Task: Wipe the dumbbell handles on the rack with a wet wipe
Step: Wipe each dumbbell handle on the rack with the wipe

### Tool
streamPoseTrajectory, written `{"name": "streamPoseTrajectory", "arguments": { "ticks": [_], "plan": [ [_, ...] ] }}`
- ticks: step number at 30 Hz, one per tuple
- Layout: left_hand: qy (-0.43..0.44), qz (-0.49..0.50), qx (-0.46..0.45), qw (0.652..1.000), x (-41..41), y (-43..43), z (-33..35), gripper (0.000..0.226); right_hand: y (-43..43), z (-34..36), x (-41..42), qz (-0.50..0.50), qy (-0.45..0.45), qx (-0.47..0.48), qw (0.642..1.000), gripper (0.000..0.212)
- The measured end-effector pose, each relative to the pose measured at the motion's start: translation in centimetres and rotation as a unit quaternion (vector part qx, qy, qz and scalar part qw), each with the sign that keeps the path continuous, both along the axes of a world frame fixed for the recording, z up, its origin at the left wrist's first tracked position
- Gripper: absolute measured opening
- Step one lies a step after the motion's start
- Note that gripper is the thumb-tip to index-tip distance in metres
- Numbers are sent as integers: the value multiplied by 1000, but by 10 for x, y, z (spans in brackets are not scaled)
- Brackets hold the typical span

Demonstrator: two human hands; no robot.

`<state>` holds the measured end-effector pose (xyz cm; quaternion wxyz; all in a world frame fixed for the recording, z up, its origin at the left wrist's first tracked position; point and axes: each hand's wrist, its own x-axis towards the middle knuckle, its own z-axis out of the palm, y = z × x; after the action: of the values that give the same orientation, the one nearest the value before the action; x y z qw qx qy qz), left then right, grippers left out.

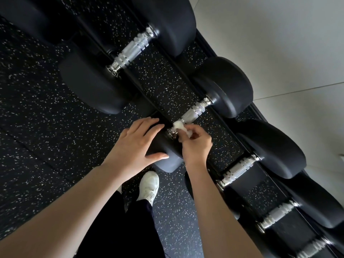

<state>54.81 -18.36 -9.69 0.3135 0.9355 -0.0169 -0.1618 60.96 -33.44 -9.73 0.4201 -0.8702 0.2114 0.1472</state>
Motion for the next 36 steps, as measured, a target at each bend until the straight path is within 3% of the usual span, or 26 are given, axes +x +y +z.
{"name": "streamPoseTrajectory", "arguments": {
  "ticks": [9, 15, 22, 25, 31, 36],
  "plan": [
    [-8, 4, -2, 1000, -2, 0, -4, 76, -8, -12, -12, -49, 9, 15, 999, 21],
    [-18, 2, -2, 1000, -2, 0, -5, 78, -18, 3, 32, -164, -26, 105, 981, 18],
    [-29, 4, -1, 1000, -3, 1, -7, 77, -19, -2, 51, -234, -66, 141, 960, 12],
    [-27, 0, 2, 1000, -4, 1, -7, 77, -22, -4, 44, -205, -50, 143, 967, 13],
    [-30, 1, 3, 1000, -4, 0, -5, 78, -31, -21, 0, -31, 76, 166, 983, 20],
    [-29, 2, 1, 1000, -3, 0, -5, 77, -31, -28, 0, -61, 76, 180, 979, 21]
  ]
}}
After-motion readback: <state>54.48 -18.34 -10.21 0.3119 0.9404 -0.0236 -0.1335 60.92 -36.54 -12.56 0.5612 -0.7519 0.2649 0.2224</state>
